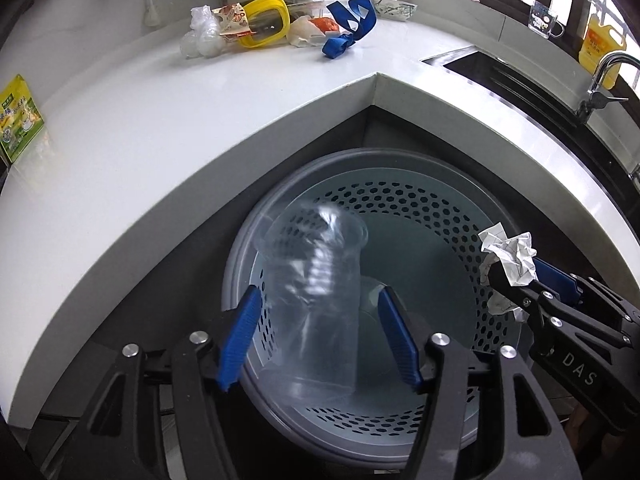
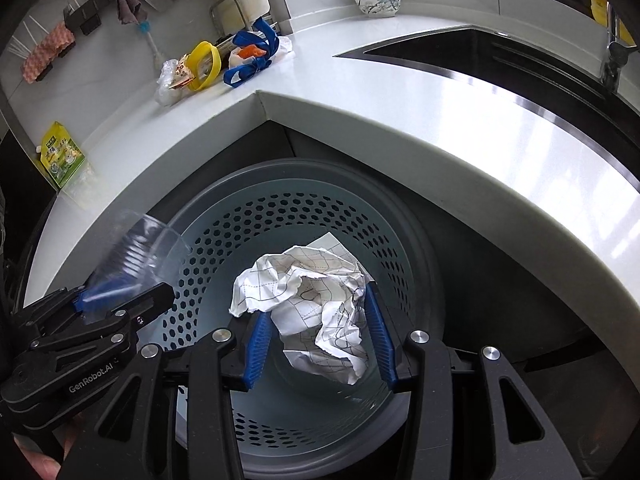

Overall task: Collect trash
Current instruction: 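Open the left tool dropping the cup while the right tool drops the paper into the bin, then move both open tools back up toward the remaining trash on the counter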

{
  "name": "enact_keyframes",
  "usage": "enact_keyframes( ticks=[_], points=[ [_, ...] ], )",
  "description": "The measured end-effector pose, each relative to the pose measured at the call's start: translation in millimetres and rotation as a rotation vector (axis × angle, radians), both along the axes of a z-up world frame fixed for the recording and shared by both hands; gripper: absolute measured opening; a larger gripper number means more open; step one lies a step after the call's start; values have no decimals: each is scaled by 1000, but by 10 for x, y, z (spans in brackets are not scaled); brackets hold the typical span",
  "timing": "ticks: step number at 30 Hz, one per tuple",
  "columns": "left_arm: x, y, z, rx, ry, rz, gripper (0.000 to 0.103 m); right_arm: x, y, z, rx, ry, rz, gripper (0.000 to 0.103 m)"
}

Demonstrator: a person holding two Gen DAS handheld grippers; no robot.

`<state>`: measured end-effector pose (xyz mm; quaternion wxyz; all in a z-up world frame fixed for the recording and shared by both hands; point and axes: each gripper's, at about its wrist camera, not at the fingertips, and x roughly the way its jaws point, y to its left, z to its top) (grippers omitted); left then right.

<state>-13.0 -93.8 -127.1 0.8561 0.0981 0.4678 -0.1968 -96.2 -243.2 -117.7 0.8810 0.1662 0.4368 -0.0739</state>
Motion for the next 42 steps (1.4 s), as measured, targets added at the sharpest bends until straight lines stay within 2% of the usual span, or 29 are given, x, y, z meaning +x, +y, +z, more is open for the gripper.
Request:
enact_keyframes(
  ticks=[5, 7, 9, 17, 21, 26, 37, 42],
  points=[
    [9, 50, 9, -2, -1, 9, 65, -17, -13, 34, -8, -10, -3, 52],
    [16, 48, 8, -1, 0, 10, 65, -35, -23, 51, -8, -18, -7, 61],
    [12, 52, 12, -1, -1, 12, 65, -44, -28, 69, -12, -26, -10, 63],
    [-7, 67, 17, 1, -6, 15, 66, -38, -33, 76, -14, -26, -13, 64],
    [-3, 82, 20, -3, -5, 19, 73, -40, -29, 70, -14, -26, -13, 64],
    [-9, 97, 29, 0, -10, 22, 73, -45, -36, 73, -15, -29, -17, 65],
    [-10, 140, 72, 22, -56, 49, 90, -77, -63, 131, -45, -50, -29, 68],
    [-7, 175, 116, 16, -66, 63, 93, -99, -59, 156, -53, -58, -28, 68]
  ],
)
